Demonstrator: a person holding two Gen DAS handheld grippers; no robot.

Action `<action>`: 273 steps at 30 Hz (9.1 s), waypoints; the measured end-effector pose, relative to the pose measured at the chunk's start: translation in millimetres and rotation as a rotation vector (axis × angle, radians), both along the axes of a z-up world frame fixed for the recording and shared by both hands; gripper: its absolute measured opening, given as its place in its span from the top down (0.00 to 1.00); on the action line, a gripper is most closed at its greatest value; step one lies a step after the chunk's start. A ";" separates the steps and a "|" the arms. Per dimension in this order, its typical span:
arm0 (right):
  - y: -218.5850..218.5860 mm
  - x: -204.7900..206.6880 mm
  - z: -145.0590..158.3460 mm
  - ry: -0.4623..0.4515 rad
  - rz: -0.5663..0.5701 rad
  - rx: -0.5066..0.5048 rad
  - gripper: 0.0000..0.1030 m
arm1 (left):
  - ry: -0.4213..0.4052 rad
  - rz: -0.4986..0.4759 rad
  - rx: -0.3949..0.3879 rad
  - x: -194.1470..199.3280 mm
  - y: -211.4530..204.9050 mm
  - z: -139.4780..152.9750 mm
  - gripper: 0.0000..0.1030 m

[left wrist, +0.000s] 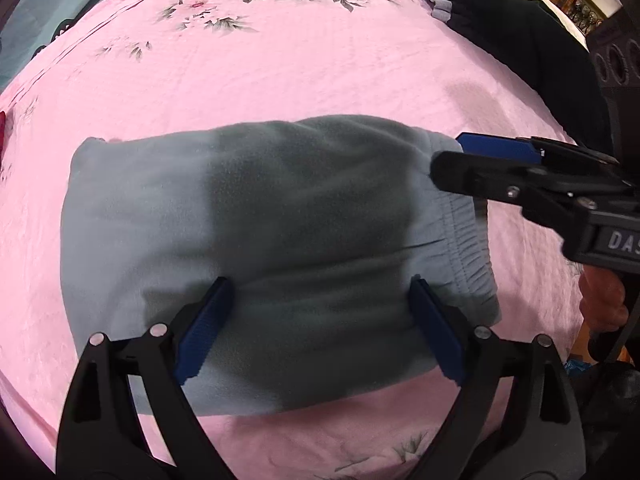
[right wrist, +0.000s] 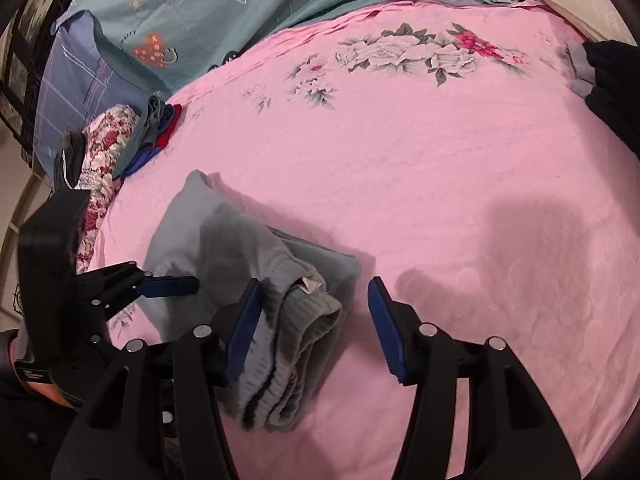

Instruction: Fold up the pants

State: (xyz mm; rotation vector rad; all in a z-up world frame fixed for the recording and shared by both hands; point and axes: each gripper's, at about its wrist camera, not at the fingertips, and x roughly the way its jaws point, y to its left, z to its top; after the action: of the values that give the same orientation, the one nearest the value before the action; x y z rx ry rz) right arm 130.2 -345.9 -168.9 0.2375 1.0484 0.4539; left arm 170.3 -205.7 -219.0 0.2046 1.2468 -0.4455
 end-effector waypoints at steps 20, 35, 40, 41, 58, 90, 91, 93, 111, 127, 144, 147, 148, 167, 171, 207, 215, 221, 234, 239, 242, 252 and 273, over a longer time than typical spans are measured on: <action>6.9 19.6 -19.5 0.055 0.027 0.058 0.44 | 0.002 -0.016 0.000 2.0 -1.1 -1.9 0.10; 2.4 20.9 -25.4 0.065 0.001 0.101 0.57 | 0.002 -0.032 -0.001 1.9 -1.9 -2.6 0.06; 3.3 20.5 -27.7 0.066 -0.001 0.130 0.50 | 0.004 -0.034 -0.001 2.6 -3.5 -3.2 0.06; 0.8 21.2 -29.1 0.076 -0.015 0.152 0.50 | 0.005 -0.035 -0.001 3.1 -4.1 -3.9 0.05; 7.8 16.3 -25.4 0.053 -0.065 0.046 0.66 | -0.028 0.197 -0.124 -1.9 130.6 45.8 0.16; 12.9 15.9 -23.1 0.054 -0.105 0.006 0.65 | 0.102 0.250 -0.130 1.9 169.7 4.0 0.81; 13.1 15.8 -23.0 0.052 -0.103 0.002 0.65 | 0.103 0.251 -0.123 2.4 169.0 4.0 0.81; 13.8 15.6 -22.6 0.049 -0.102 -0.003 0.65 | 0.111 0.264 -0.109 3.9 167.1 4.1 0.80; 16.1 8.2 -7.1 -0.018 -0.050 -0.017 0.71 | 0.061 0.362 -0.067 -4.6 160.1 16.5 0.91; 66.6 -27.7 62.5 -0.348 0.094 -0.224 0.75 | -0.084 0.378 -0.056 -38.4 146.1 84.2 0.92; 318.9 25.5 192.2 -0.694 0.234 -0.279 0.76 | -0.443 0.425 -0.199 -38.0 379.8 210.8 0.92; 389.3 58.2 212.3 -0.741 0.255 -0.280 0.76 | -0.492 0.436 -0.192 -14.6 433.5 229.8 0.92; 410.3 70.5 218.0 -0.749 0.261 -0.281 0.76 | -0.500 0.441 -0.195 -4.7 450.5 233.9 0.92; 563.5 290.3 117.6 -0.432 0.285 -0.343 0.76 | -0.332 0.600 -0.129 194.4 633.6 90.6 0.92; 552.8 314.9 82.4 -0.366 0.235 -0.321 0.74 | -0.293 0.617 -0.107 204.2 638.2 55.1 0.84; 537.6 254.6 130.0 -0.398 0.256 0.019 0.55 | -0.401 0.726 0.102 217.2 566.2 113.0 0.06; 518.6 151.0 150.1 -0.417 0.150 -0.135 0.17 | -0.471 0.727 0.061 139.2 534.9 172.9 0.02; 515.3 94.0 145.0 -0.405 0.150 -0.218 0.01 | -0.506 0.711 0.092 71.3 513.8 193.9 0.02; 509.4 28.6 137.9 -0.366 0.128 -0.275 0.01 | -0.549 0.691 0.121 -17.8 489.4 204.6 0.02; 506.2 14.2 138.0 -0.378 0.111 -0.298 0.01 | -0.552 0.672 0.112 -30.8 482.1 204.2 0.02; 503.8 10.0 139.2 -0.380 0.101 -0.299 0.01 | -0.560 0.657 0.119 -35.3 476.9 204.7 0.02; 499.8 7.2 139.9 -0.374 0.098 -0.311 0.01 | -0.554 0.653 0.100 -36.6 476.3 203.0 0.02; 503.3 12.9 136.8 -0.364 0.097 -0.312 0.01 | -0.538 0.657 0.087 -28.8 481.7 196.6 0.02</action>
State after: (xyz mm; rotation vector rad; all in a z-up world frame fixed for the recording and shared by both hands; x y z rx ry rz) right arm 143.2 157.4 -32.1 -0.1704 0.7605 0.3961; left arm 141.5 276.0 -22.4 -0.0218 0.7394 0.2273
